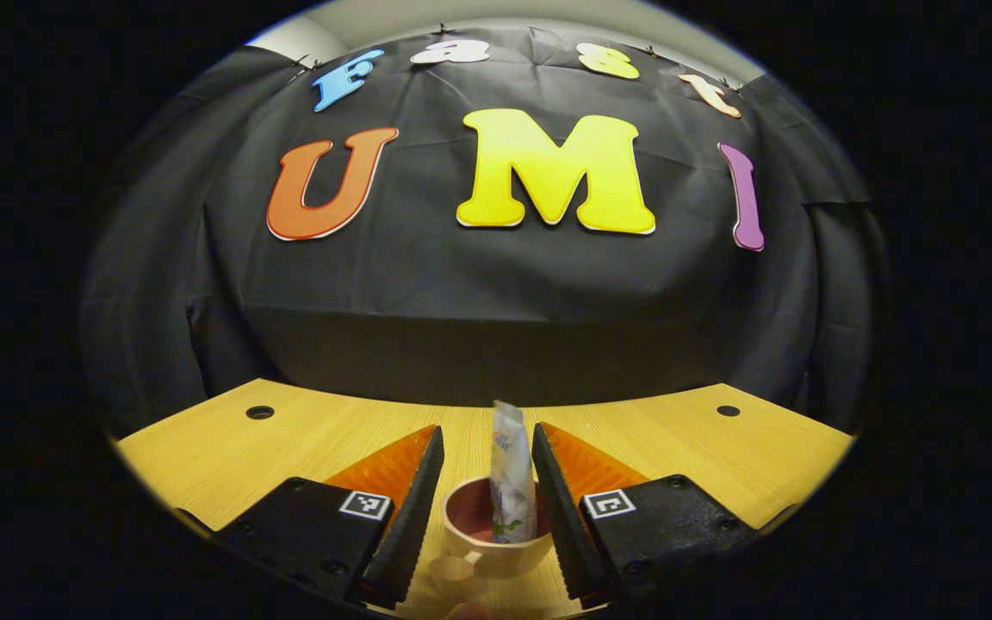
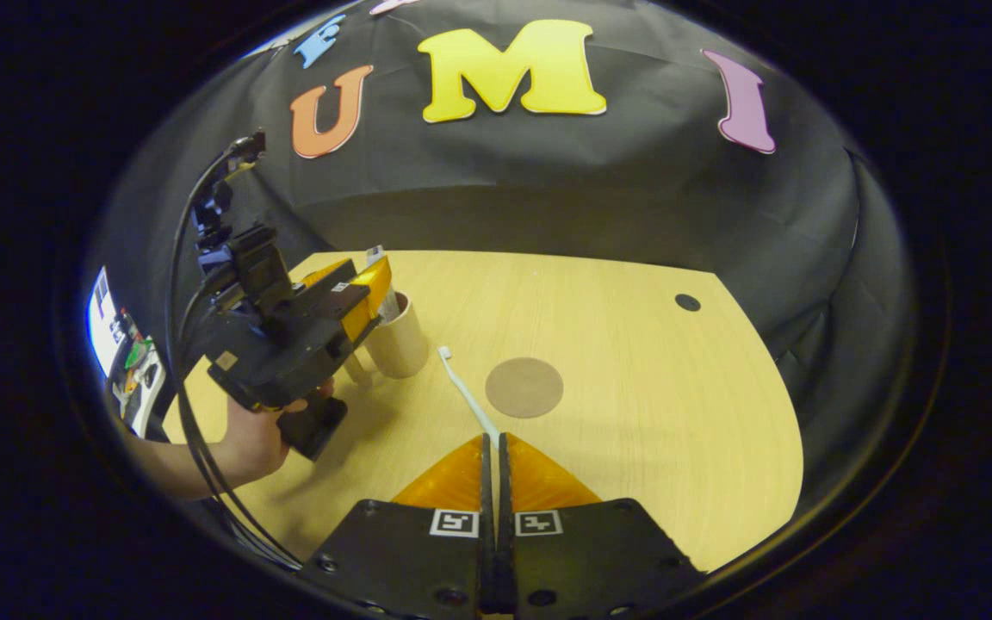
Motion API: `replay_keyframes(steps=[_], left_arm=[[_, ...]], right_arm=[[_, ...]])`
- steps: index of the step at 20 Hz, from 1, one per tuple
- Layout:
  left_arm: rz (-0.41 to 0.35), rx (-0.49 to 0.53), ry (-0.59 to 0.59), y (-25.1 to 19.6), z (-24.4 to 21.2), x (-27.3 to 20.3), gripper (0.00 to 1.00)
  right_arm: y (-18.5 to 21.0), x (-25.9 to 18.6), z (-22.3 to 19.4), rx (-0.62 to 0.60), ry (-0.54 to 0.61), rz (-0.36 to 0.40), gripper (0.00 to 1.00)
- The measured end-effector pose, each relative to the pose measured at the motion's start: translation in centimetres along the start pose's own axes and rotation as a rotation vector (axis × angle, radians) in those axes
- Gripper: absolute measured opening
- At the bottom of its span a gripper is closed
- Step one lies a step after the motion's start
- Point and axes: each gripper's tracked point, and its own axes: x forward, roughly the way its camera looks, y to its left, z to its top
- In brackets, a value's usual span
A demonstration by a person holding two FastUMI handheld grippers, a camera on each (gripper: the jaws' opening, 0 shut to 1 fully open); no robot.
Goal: Put the toothbrush and toothpaste on the desktop into the cup, then pick up the cup and place it on the coaster on the desktop.
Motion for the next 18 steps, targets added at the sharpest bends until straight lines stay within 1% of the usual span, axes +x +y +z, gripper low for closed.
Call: replay_keyframes(steps=[1,2,3,4,5,6,7,8,9,13,14,15,18], left_arm=[[0.012,-0.013,0.017,0.3,-0.2,-0.7,0.69],[0.024,-0.027,0.024,0.7,-0.1,-1.3,0.74],[0.032,-0.038,0.026,0.9,0.3,-2.1,0.86],[0.039,-0.044,0.024,1.1,0.7,-2.6,0.85],[0.045,-0.040,0.021,1.4,1.1,-3.2,0.89],[0.056,-0.030,0.020,1.9,1.4,-4.0,0.93],[0.066,-0.026,0.022,2.5,1.6,-4.5,0.93],[0.074,-0.029,0.025,2.9,1.8,-5.1,0.93],[0.081,-0.029,0.032,3.3,1.8,-5.7,0.93],[0.125,-0.013,0.058,5.3,1.7,-7.4,0.93],[0.135,-0.010,0.063,5.7,1.7,-7.6,0.93],[0.143,-0.011,0.071,6.0,1.6,-7.9,0.93],[0.162,-0.015,0.090,6.6,1.3,-8.6,0.93]], right_arm=[[-0.1,0.6,0.0,-0.007,0.017,0.000,0.01],[-0.3,1.1,0.3,-0.015,0.026,-0.005,0.03],[-0.1,1.7,0.3,-0.022,0.039,0.000,0.09],[0.1,2.5,0.5,-0.028,0.052,0.010,0.17],[0.3,3.2,0.7,-0.038,0.063,0.015,0.28],[0.5,3.9,1.0,-0.048,0.069,0.022,0.37],[0.9,4.8,1.4,-0.057,0.075,0.032,0.37],[1.4,5.7,1.6,-0.070,0.082,0.046,0.42],[1.9,6.5,1.7,-0.089,0.088,0.059,0.38],[3.6,10.5,2.2,-0.160,0.111,0.109,0.38],[3.9,11.4,2.2,-0.175,0.121,0.119,0.42],[4.3,12.1,2.3,-0.184,0.127,0.129,0.38],[4.8,14.1,2.5,-0.229,0.147,0.148,0.38]])
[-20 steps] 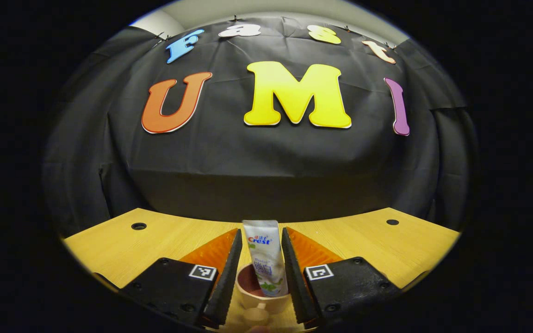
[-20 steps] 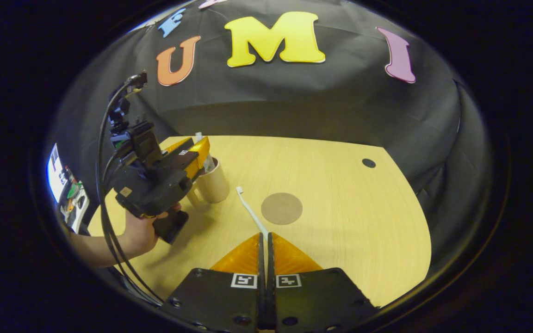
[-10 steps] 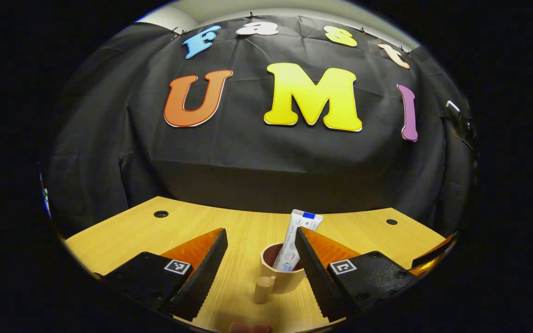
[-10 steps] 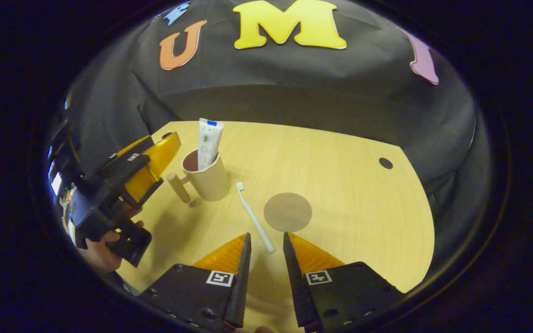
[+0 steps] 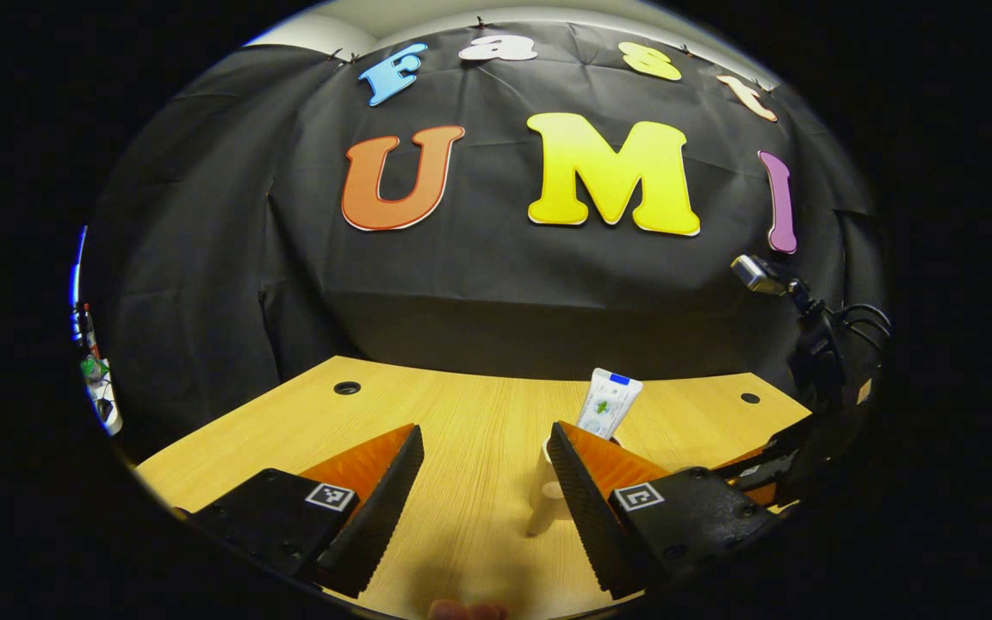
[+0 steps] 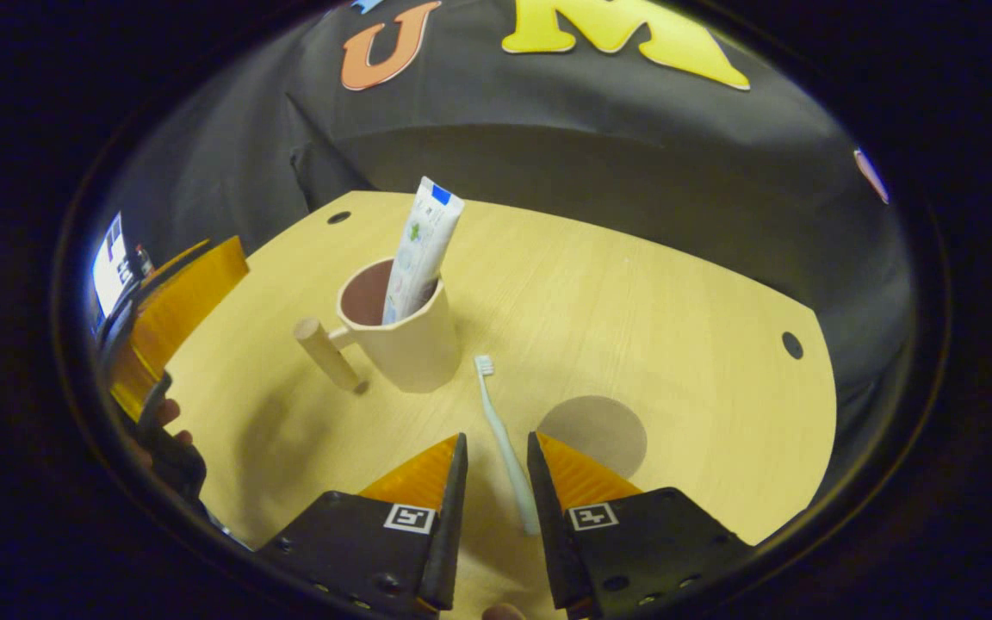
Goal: Put the toothbrush and toothpaste on the desktop into the cup, then pick up the cup and place it on the coaster on the desktop.
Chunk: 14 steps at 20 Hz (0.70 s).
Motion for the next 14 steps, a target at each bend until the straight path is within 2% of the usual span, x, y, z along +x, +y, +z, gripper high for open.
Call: replay_keyframes(steps=[7,9,10,11,13,14], left_arm=[[0.042,-0.035,0.024,0.9,-0.3,-1.0,0.93],[0.052,-0.035,0.027,1.1,-0.3,-1.1,0.93],[0.057,-0.035,0.030,1.4,-0.3,-1.2,0.93],[0.062,-0.036,0.032,1.6,-0.4,-1.4,0.93],[0.070,-0.038,0.039,1.8,-0.5,-1.5,0.93],[0.073,-0.039,0.046,1.9,-0.7,-1.5,0.93]], right_arm=[[0.5,4.2,-0.1,-0.103,0.057,0.040,0.38],[0.6,5.0,-0.1,-0.111,0.060,0.043,0.38],[0.6,5.3,-0.1,-0.113,0.061,0.044,0.42],[0.5,5.6,0.0,-0.114,0.064,0.044,0.38],[0.6,5.8,0.2,-0.110,0.057,0.052,0.38],[0.7,6.1,0.2,-0.115,0.057,0.051,0.42]])
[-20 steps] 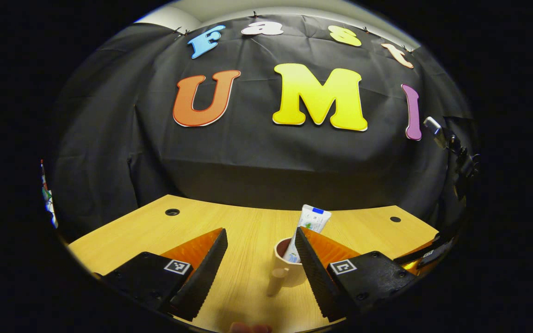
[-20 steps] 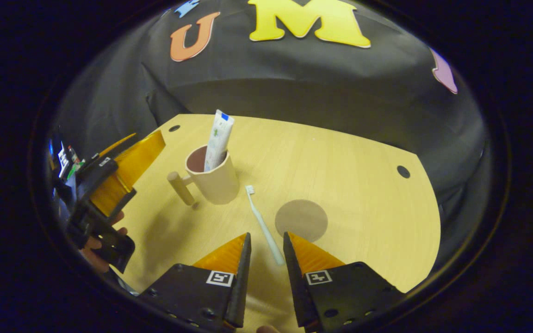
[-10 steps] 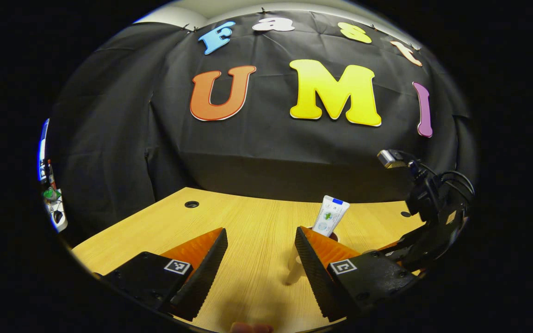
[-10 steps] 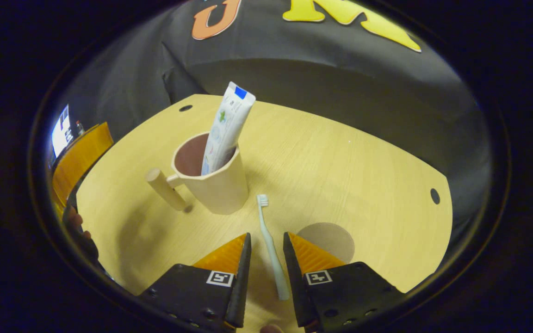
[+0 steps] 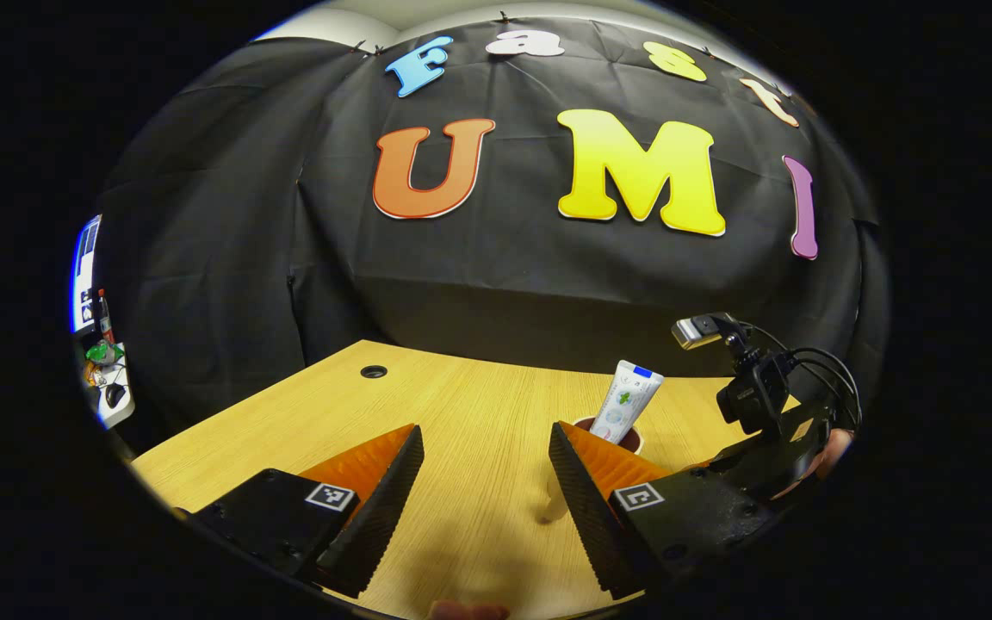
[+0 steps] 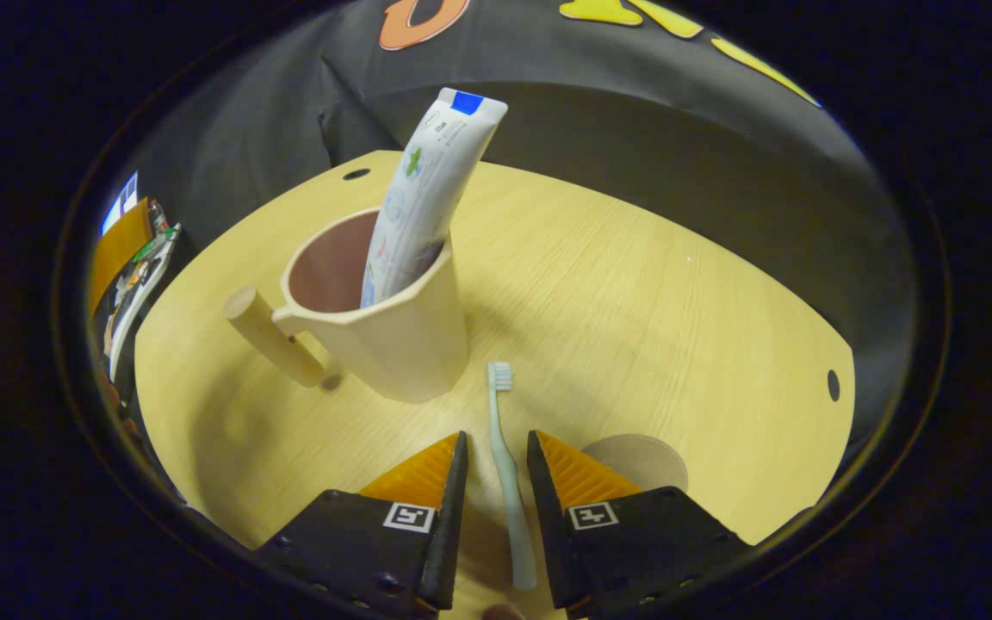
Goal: Put the toothbrush and toothpaste on the desktop into the cup, then pick up the cup and place it on the coaster on the desktop.
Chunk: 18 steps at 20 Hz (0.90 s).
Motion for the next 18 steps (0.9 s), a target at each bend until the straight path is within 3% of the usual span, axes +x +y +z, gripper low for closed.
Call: replay_keyframes(steps=[1,2,3,6,7,9,10,18], left_arm=[[0.004,-0.002,0.004,0.2,-0.1,-0.1,0.93],[0.006,-0.003,0.005,0.2,-0.1,0.0,0.94],[0.006,-0.002,0.006,0.2,-0.1,-0.1,0.93],[0.001,0.001,0.010,0.1,-0.1,-0.1,0.93],[-0.001,0.002,0.012,0.1,0.0,-0.2,0.93],[-0.005,-0.002,0.014,-0.1,-0.1,-0.4,0.93],[-0.005,-0.003,0.017,0.0,-0.1,-0.5,0.93],[-0.004,0.000,0.020,0.3,-0.1,-1.1,0.93]], right_arm=[[0.0,0.2,0.1,-0.002,-0.001,0.002,0.38],[0.2,0.4,0.0,0.003,-0.002,0.015,0.41],[0.2,0.1,-0.1,0.016,0.003,0.014,0.24],[0.2,-0.1,0.0,0.079,-0.001,0.034,0.23],[0.2,-0.3,0.1,0.088,0.001,0.038,0.10],[-0.1,-0.1,0.1,0.081,-0.008,0.030,0.10],[0.0,0.2,-0.1,0.091,-0.002,0.029,0.01],[-0.9,-3.2,0.6,0.279,-0.053,0.040,0.00]])
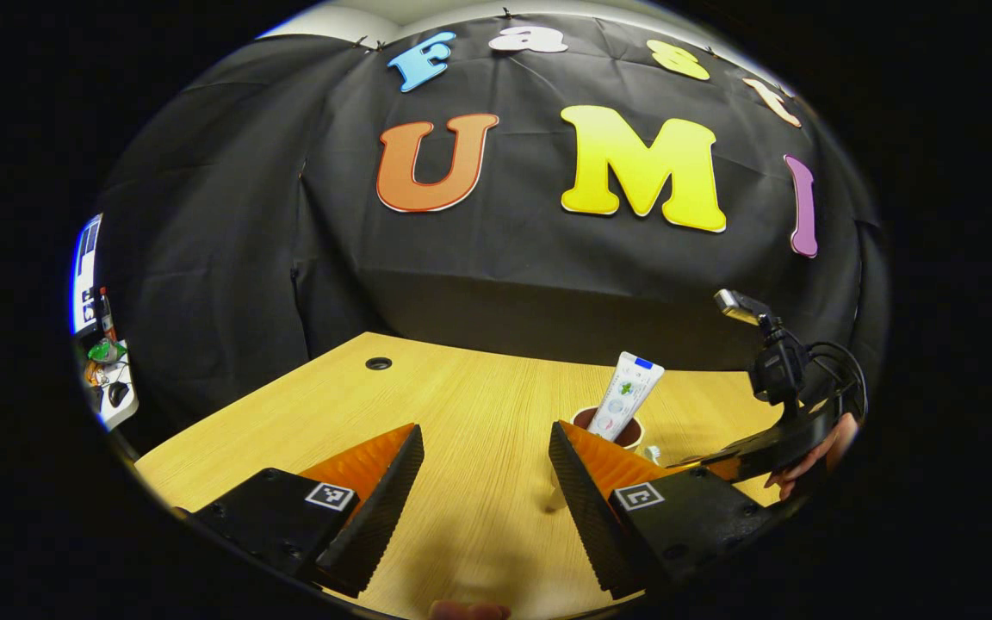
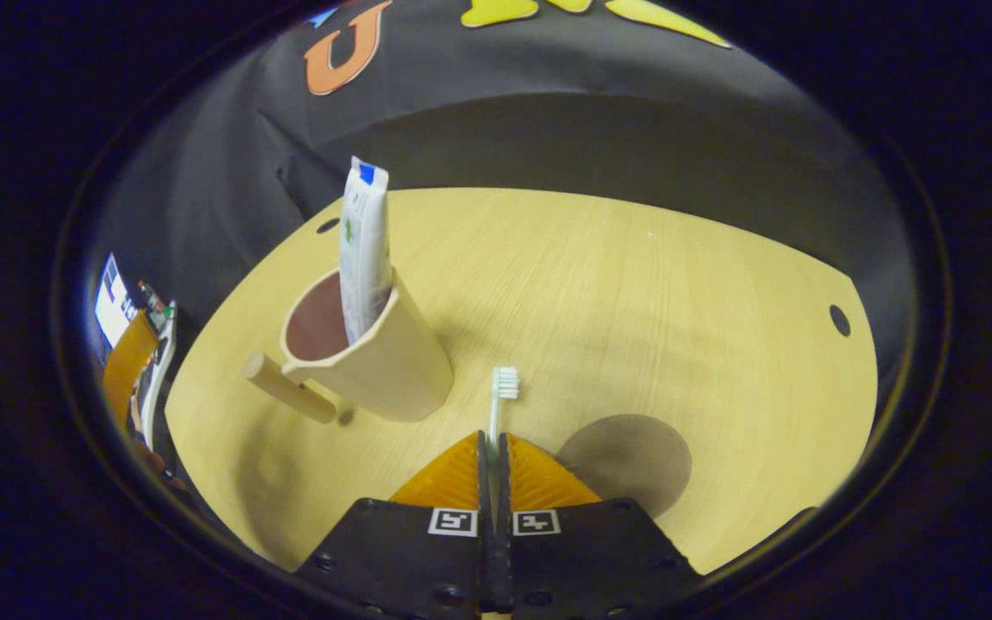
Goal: Put the toothbrush and toothpaste on the desktop into the cup, then pick up the cup and place it on the coaster on the desktop.
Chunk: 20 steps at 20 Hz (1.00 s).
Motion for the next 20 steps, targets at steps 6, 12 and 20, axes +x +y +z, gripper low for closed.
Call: replay_keyframes(steps=[6,12,20], left_arm=[[-0.033,0.012,0.002,-0.7,0.0,-0.8,0.93],[-0.056,0.021,-0.009,-0.5,0.7,-1.7,0.93],[-0.042,0.017,-0.004,2.3,1.5,-3.3,0.93]], right_arm=[[0.7,-4.1,2.3,0.041,-0.135,-0.007,0.00],[3.6,-8.3,5.1,0.009,-0.271,-0.006,0.00],[8.0,-11.5,11.0,0.015,-0.443,0.016,0.00]])
